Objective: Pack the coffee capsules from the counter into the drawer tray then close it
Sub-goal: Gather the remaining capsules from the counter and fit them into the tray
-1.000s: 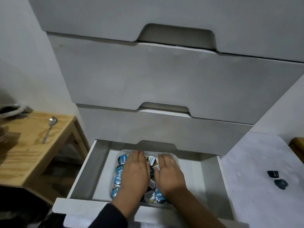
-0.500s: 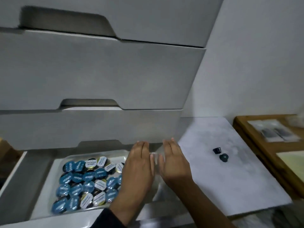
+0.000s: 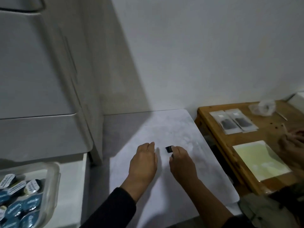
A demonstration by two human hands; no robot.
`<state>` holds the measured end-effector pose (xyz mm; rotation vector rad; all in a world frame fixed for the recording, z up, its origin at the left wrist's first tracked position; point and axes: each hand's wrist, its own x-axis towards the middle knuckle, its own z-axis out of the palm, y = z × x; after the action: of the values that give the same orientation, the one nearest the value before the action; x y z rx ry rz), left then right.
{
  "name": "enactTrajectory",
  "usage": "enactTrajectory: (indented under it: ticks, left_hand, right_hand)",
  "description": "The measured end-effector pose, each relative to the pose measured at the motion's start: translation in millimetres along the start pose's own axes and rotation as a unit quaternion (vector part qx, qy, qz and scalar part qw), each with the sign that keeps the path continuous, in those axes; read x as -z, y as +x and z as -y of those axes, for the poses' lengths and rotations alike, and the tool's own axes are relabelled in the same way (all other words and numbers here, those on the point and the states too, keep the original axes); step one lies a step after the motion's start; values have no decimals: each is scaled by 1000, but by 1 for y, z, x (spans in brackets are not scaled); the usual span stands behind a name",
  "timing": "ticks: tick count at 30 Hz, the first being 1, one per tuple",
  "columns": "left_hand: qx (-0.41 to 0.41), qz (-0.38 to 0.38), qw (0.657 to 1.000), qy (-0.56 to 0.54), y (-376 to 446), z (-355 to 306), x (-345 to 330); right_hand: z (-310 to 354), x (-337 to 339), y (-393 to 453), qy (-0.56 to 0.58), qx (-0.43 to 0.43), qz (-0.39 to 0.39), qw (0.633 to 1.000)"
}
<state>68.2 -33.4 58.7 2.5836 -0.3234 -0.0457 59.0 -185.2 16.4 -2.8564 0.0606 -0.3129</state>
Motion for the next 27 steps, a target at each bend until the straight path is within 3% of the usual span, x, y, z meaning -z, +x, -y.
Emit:
enactTrajectory:
  ticks: [3,8,16,27]
  left_hand:
    - [37,50,998,-4,18,-8,-30]
    - [76,108,990,-39,37,-18,-62]
    - [88,104,974,-179,68,-30,-89]
    - [170,48,961,-210,101,-61,-112]
  right_hand:
    - [-28,-8,8,32,-16,66,997]
    - [-52,-21,19,45,3,99,994]
    - [-73,-33,34,116,-10,128,985]
    - [-127,-20,59,185,-73,115,973]
